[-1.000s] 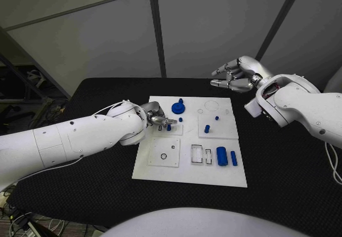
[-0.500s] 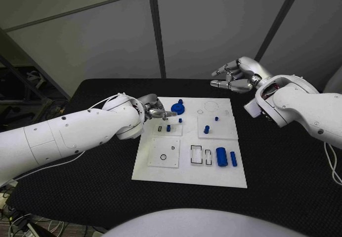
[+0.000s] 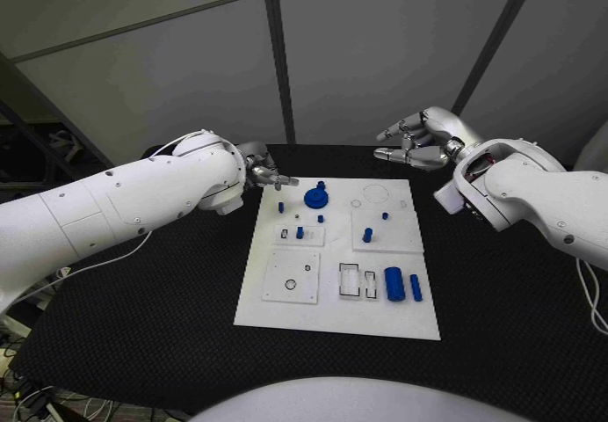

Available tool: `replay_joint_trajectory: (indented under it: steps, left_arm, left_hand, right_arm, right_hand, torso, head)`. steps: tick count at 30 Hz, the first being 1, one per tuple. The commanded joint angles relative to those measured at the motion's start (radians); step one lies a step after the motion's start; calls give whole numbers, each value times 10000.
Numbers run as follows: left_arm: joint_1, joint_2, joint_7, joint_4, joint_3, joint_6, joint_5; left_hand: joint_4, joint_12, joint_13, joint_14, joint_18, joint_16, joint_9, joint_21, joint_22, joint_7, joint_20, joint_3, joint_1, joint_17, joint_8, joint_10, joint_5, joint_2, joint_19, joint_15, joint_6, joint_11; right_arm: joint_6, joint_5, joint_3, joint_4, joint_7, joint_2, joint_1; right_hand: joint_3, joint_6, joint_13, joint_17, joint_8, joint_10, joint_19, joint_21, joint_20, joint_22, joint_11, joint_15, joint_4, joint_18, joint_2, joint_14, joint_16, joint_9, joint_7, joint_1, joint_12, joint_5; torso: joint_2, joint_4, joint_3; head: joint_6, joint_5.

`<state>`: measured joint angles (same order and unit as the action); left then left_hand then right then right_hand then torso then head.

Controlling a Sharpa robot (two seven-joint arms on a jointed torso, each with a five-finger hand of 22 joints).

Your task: Assemble the parts on the task board

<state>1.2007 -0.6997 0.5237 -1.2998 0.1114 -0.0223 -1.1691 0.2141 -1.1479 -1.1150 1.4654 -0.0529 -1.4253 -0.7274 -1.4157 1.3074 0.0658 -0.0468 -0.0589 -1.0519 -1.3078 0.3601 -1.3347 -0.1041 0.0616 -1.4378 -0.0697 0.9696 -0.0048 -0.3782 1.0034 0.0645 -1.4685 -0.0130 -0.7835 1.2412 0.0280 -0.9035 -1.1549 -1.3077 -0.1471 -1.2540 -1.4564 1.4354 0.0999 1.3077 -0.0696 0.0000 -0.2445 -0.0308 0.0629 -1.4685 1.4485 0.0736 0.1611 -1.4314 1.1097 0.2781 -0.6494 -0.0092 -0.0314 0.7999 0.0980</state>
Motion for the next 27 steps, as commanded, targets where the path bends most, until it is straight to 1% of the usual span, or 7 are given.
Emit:
replay_joint_trajectory:
  steps: [1,4,8,14,19,22,27]
  left_arm:
    - [75,232,43,508,-3,946,-128]
    - [113,418,31,848,-40,1072,-450]
    - [150,680,26,1289,-154,1277,-854]
    - [164,1020,24,1814,-277,1512,-1013]
    - [166,1202,18,2006,-321,1656,-1047]
    - [167,1268,19,2032,-340,1737,-1054]
    - [167,1346,41,2091,-360,2046,-1060]
  left_hand:
    - [15,66,37,609,-8,9,56,77,700,45,-19,91,-158,-1003,-84,111,-35,-50,77,73,25,24]
    - [21,75,48,605,-13,16,91,94,686,52,-28,129,-204,-995,-124,125,-60,-90,88,81,41,30]
    - [25,78,54,604,-14,16,125,101,685,56,-35,165,-250,-995,-161,133,-96,-127,91,86,60,36]
    - [32,155,136,593,-23,44,191,136,657,74,-47,248,-311,-965,-241,198,-117,-150,115,98,67,51]
    - [42,167,148,589,-23,48,228,139,659,83,-54,292,-331,-961,-282,214,-120,-162,114,105,73,60]
    - [43,168,149,590,-23,47,230,140,659,84,-54,295,-332,-962,-285,215,-120,-163,115,106,74,60]
    - [49,162,145,591,-16,40,248,119,686,86,-57,314,-343,-970,-302,215,-122,-177,96,109,84,62]
  right_arm:
    - [45,25,4,-2,29,17,17]
    - [51,25,4,0,27,25,17]
    - [67,25,4,7,26,41,17]
    - [88,25,3,6,28,63,17]
    - [91,25,3,4,30,77,17]
    - [99,25,3,4,32,88,17]
    - [113,24,3,6,30,92,17]
  right_hand:
    - [-46,-49,-3,-971,-43,39,28,-48,-20,347,-3,-79,-21,-206,-23,-600,-45,-10,-24,76,-22,47]
    - [-46,-49,-3,-971,-43,39,28,-48,-20,347,-3,-79,-21,-206,-23,-600,-45,-10,-24,76,-22,47]
    - [-44,-51,-6,-972,-45,36,28,-49,-21,347,-2,-80,-20,-206,-28,-600,-45,-10,-25,72,-17,55]
    - [-45,-52,-6,-969,-46,35,26,-47,-21,351,-2,-81,-20,-205,-30,-600,-48,-10,-26,72,-16,58]
    - [-45,-52,-6,-969,-46,35,26,-47,-21,351,-2,-81,-20,-205,-30,-600,-48,-10,-26,72,-16,58]
    - [-45,-52,-6,-969,-46,35,26,-47,-21,351,-2,-81,-20,-205,-30,-600,-48,-10,-26,72,-16,58]
    - [-45,-52,-6,-969,-46,35,26,-47,-21,351,-2,-81,-20,-205,-30,-600,-48,-10,-26,72,-16,58]
  torso:
    - [-23,-4,4]
    - [-21,3,-2]
    - [-19,-6,8]
    - [-9,0,8]
    - [-7,0,4]
    - [-9,-12,4]
    - [-8,-6,7]
  head:
    - [-19,16]
    - [-32,28]
    - [7,43]
    - [49,78]
    - [58,79]
    - [97,70]
    - [111,66]
